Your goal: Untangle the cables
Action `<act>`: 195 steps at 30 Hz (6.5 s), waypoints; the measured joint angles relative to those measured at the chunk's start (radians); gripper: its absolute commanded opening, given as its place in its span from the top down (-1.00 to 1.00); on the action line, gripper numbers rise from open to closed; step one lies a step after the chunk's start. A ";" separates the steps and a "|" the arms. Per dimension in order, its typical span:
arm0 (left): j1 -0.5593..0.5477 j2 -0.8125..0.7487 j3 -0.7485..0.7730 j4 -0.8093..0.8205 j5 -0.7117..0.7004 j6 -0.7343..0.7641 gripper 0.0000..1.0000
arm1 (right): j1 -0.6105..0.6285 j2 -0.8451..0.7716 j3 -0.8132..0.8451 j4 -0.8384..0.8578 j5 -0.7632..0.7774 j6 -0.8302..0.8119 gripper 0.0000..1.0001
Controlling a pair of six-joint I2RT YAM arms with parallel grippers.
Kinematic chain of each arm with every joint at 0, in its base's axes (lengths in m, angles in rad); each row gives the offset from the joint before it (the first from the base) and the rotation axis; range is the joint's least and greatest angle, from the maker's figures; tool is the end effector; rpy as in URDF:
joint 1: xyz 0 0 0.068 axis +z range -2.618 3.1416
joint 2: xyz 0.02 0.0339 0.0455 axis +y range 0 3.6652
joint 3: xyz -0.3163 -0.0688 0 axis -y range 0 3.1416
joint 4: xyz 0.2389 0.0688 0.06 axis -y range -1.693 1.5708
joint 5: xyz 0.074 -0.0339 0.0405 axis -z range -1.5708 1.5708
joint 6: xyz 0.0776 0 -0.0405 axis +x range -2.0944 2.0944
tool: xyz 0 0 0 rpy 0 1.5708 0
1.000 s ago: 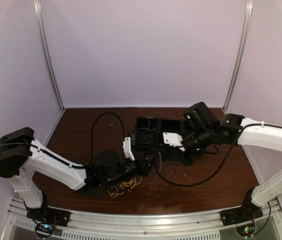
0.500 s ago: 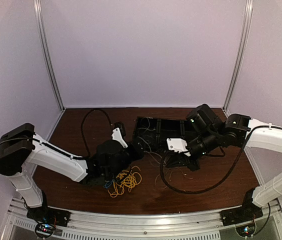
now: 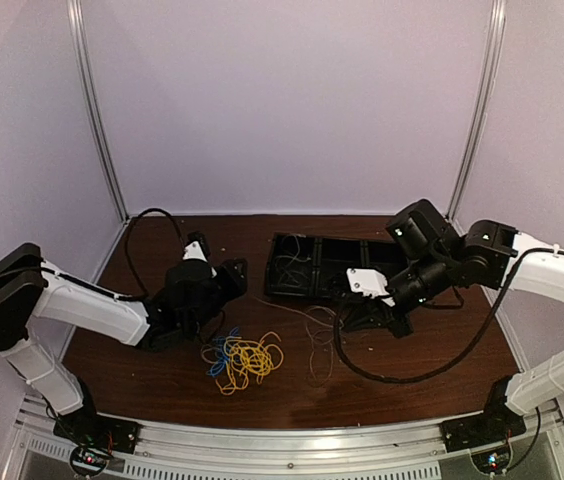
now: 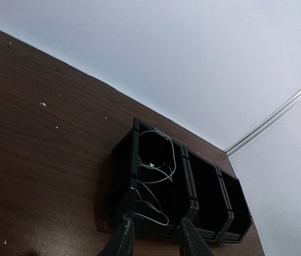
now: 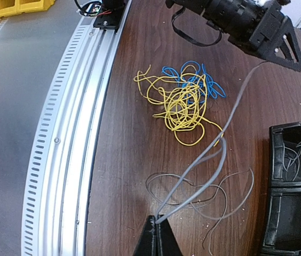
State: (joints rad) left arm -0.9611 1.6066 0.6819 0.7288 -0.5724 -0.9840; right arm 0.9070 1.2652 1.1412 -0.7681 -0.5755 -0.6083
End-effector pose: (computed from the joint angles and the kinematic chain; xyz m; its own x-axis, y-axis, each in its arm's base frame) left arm 0.2404 -0.2708 0.2479 -0.3822 -0.6752 -0.6309 0.1203 0.6406 -0.7584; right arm 0.1249 0.2282 0.3369 0.1044 -0.6447 -0.7573 -0.9891 -0.1471 -0.0111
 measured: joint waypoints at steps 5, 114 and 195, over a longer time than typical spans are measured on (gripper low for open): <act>0.039 -0.091 -0.019 -0.038 0.000 0.045 0.23 | -0.069 -0.043 0.003 -0.023 0.000 -0.001 1.00; 0.040 -0.873 -0.291 -0.579 0.062 0.163 -0.21 | -0.007 0.486 0.995 -0.018 0.332 -0.248 1.00; 0.122 0.002 0.518 -0.707 0.535 0.416 1.00 | -0.151 0.542 0.991 0.141 0.326 -0.121 1.00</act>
State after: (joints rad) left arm -0.8394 1.6081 1.1999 0.0219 -0.0372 -0.5678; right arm 0.7559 1.8072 2.1326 -0.6273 -0.2497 -0.7288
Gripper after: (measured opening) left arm 0.014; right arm 0.009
